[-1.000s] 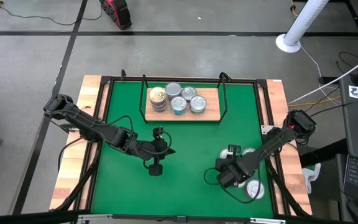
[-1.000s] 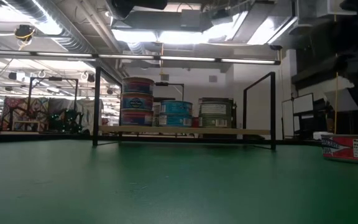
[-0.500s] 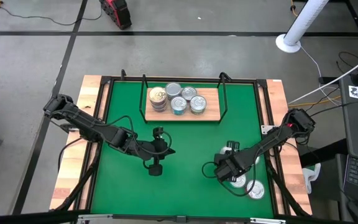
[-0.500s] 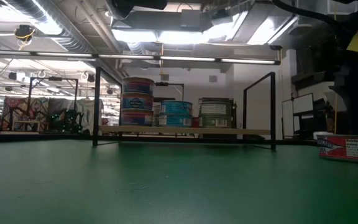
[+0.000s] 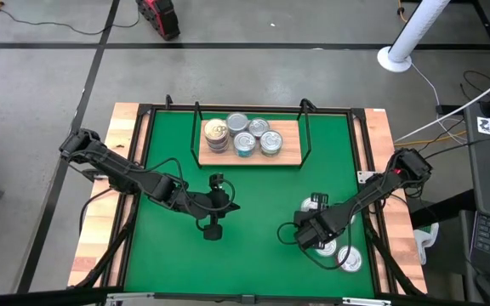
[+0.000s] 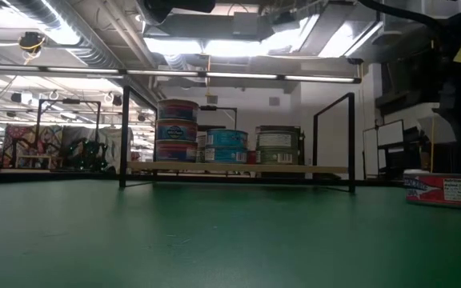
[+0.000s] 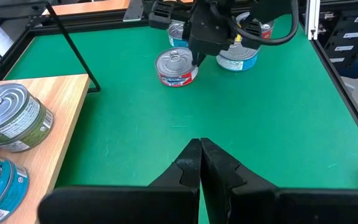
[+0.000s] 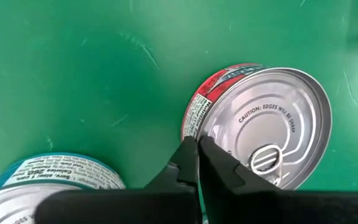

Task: Stack canned seafood by type on shelf
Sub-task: Stack the red tuna can on top of the other red tuna can on the shelf

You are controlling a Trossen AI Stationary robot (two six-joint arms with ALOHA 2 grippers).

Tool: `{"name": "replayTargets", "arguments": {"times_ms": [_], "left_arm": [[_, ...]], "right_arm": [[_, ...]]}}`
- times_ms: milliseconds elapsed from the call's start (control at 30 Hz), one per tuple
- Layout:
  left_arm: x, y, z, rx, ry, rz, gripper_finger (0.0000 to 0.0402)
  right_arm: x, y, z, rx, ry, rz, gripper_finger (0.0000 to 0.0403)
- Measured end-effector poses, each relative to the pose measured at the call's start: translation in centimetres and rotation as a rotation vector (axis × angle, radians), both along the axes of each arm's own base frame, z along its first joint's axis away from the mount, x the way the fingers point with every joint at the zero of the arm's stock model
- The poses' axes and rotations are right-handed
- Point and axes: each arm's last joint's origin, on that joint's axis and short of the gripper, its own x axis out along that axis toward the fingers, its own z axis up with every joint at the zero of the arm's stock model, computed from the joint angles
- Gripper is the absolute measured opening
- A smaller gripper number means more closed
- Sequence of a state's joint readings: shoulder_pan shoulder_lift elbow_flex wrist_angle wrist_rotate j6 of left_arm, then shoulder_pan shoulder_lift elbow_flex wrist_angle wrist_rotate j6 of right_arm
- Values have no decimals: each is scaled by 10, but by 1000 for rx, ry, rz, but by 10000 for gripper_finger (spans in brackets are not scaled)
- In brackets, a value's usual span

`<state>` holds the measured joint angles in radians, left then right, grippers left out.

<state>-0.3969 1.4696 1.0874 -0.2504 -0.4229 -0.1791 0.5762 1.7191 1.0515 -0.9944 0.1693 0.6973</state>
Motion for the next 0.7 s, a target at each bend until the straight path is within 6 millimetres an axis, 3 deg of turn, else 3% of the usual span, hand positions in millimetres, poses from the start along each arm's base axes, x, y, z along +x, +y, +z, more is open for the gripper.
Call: {"name": "replayTargets", "arguments": {"times_ms": [700], "left_arm": [[0,0,0,5,1,-3,1]], "right_arm": [[9,1,-1,-79,-124,71,0]]}}
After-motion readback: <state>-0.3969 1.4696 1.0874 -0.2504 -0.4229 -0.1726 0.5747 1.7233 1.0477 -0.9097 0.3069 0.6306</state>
